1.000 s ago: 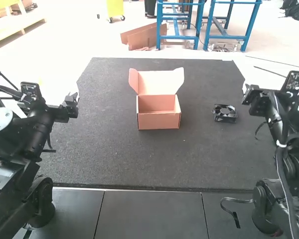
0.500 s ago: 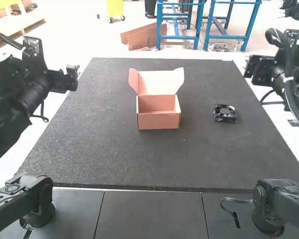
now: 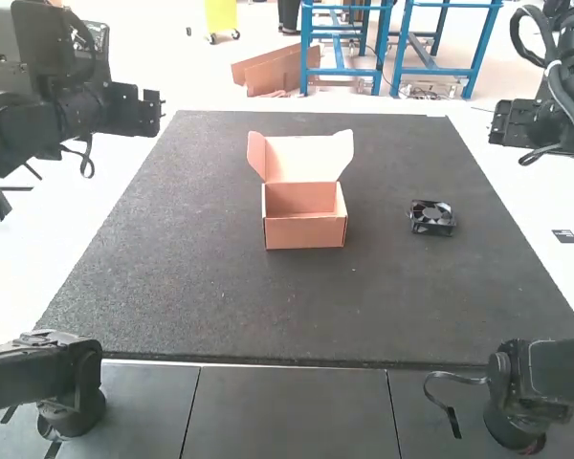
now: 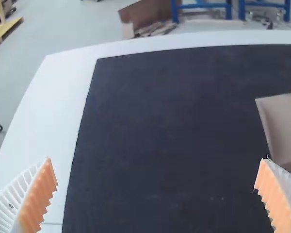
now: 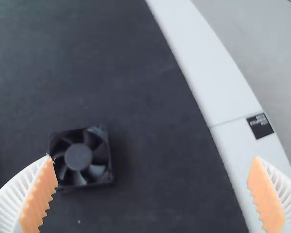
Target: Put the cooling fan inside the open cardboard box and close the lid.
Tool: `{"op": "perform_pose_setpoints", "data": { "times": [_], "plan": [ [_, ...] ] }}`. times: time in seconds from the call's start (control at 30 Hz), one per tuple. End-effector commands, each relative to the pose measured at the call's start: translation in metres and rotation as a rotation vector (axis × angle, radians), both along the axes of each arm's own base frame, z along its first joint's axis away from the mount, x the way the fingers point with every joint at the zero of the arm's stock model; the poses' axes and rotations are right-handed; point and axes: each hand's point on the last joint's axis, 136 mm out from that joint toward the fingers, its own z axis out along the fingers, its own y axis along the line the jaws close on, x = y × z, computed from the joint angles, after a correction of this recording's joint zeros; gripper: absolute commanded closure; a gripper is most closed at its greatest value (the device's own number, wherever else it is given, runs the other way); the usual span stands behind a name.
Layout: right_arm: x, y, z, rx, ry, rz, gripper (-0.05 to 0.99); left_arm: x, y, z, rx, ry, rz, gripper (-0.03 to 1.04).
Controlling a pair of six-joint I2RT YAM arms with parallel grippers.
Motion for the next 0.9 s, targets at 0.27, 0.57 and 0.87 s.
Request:
{"op": "perform_pose_setpoints", "data": {
  "times": [0.27,0.57,0.87],
  "plan": [
    [0.035,-0.029,-0.038,0.134,0.150,-0.059,0.03,0.011,0.016,-0.025,0.029,0.112,0.090,0.04],
    [0.065,-0.032,-0.092,0.111,0.306,0.004,0.03,0.025,0.036,-0.054,0.033,0.211,0.165,0.04],
    [0.092,-0.031,-0.144,0.094,0.436,0.061,0.03,0.035,0.038,-0.066,0.012,0.282,0.169,0.04]
  ]
}}
